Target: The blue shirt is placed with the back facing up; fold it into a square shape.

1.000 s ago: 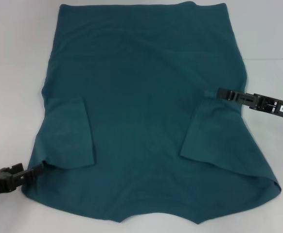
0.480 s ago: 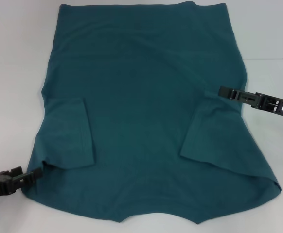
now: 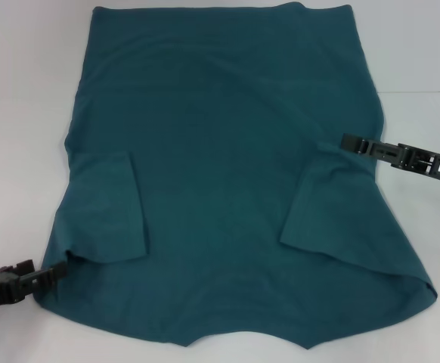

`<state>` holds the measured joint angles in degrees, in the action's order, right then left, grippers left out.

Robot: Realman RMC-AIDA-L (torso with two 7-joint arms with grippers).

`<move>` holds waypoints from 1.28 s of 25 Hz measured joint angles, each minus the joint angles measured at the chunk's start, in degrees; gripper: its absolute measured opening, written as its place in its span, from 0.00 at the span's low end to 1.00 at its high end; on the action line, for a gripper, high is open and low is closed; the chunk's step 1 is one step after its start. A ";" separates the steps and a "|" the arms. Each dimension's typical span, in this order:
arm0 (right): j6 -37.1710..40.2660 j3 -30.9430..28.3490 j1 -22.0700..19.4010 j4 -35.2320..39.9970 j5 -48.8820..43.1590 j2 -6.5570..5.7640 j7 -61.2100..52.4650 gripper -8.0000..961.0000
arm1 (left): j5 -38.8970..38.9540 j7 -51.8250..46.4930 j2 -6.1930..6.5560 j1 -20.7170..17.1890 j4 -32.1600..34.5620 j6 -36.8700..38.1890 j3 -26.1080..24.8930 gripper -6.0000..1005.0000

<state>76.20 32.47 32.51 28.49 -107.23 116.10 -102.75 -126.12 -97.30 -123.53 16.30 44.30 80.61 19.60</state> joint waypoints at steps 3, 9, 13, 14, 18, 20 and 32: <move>0.00 -0.33 -0.02 -0.01 0.00 0.00 0.00 0.94 | -0.01 0.00 0.04 -0.02 0.06 0.31 0.00 0.86; -0.01 -0.49 -0.14 -0.04 0.00 0.00 0.00 0.94 | -0.09 0.00 0.04 -0.04 0.10 0.48 0.35 0.87; -0.05 -0.49 -0.23 -0.04 0.00 0.00 0.00 0.94 | -0.44 0.00 0.04 -0.05 0.11 0.52 0.74 0.87; -0.05 -0.50 -0.23 -0.04 0.00 0.00 0.00 0.94 | -0.82 0.00 0.04 -0.03 0.10 0.52 0.76 0.87; -0.08 -0.49 -0.31 -0.04 0.00 -0.01 0.00 0.94 | -1.60 0.00 0.04 0.08 0.03 0.91 0.89 0.87; -0.09 -0.48 -0.34 -0.06 0.00 -0.06 0.00 0.94 | -1.60 0.04 0.04 0.10 0.03 1.78 0.97 0.86; -0.10 -0.50 -0.35 -0.11 0.00 -0.09 0.01 0.94 | -3.12 0.29 -0.01 0.80 -0.49 5.56 1.65 0.86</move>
<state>76.11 31.97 32.16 28.38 -107.23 116.01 -102.74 -129.24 -97.00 -123.53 17.10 43.81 86.16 21.25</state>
